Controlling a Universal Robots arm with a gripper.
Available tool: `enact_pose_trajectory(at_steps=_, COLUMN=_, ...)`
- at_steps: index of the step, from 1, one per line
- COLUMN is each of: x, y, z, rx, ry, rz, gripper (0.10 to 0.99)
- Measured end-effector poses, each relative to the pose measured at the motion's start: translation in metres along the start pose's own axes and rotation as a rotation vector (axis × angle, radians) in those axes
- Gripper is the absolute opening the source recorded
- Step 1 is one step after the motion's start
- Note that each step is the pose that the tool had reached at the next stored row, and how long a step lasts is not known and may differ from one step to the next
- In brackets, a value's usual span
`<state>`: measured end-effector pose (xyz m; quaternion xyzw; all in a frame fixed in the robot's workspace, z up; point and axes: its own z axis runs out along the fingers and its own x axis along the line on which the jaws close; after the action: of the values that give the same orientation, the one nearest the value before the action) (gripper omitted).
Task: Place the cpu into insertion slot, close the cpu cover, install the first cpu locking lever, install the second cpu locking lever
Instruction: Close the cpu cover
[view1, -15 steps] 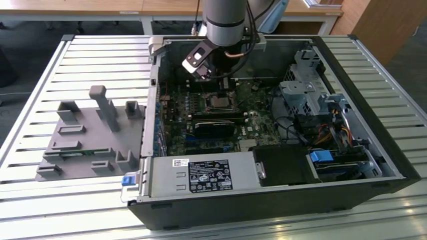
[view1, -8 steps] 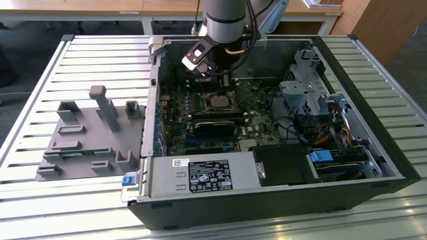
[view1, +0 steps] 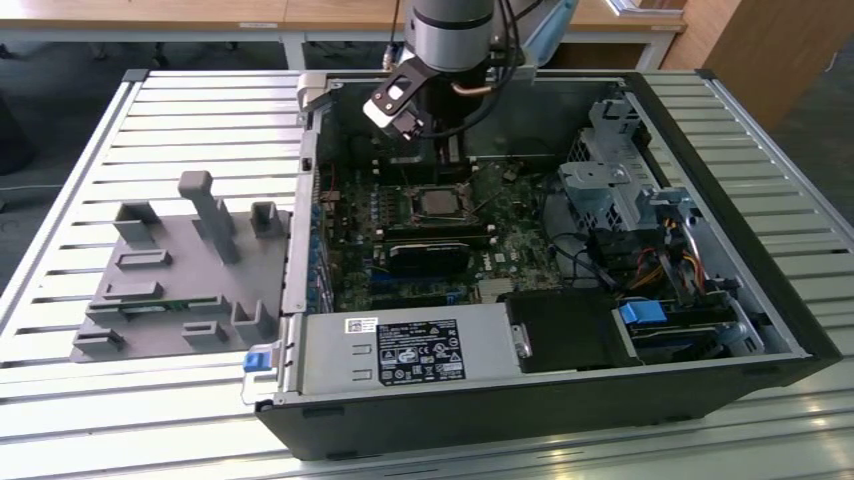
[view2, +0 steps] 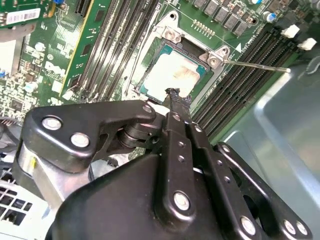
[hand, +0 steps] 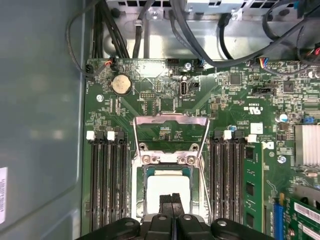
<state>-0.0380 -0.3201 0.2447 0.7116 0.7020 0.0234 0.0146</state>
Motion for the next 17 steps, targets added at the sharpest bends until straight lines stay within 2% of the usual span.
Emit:
enact_pose_trajectory(at_steps=5, x=0.0001, y=0.0007, z=-0.0122, rx=0.000, ry=0.0001, rz=0.000, gripper=0.106)
enact_pose_trajectory(at_steps=12, x=0.0005, y=0.0021, z=-0.0382, rx=0.001, ry=0.0000, rz=0.000, gripper=0.106)
enact_pose_trajectory(at_steps=17, x=-0.0019, y=0.0022, z=-0.0396, rx=0.001, ry=0.0000, rz=0.001, gripper=0.106)
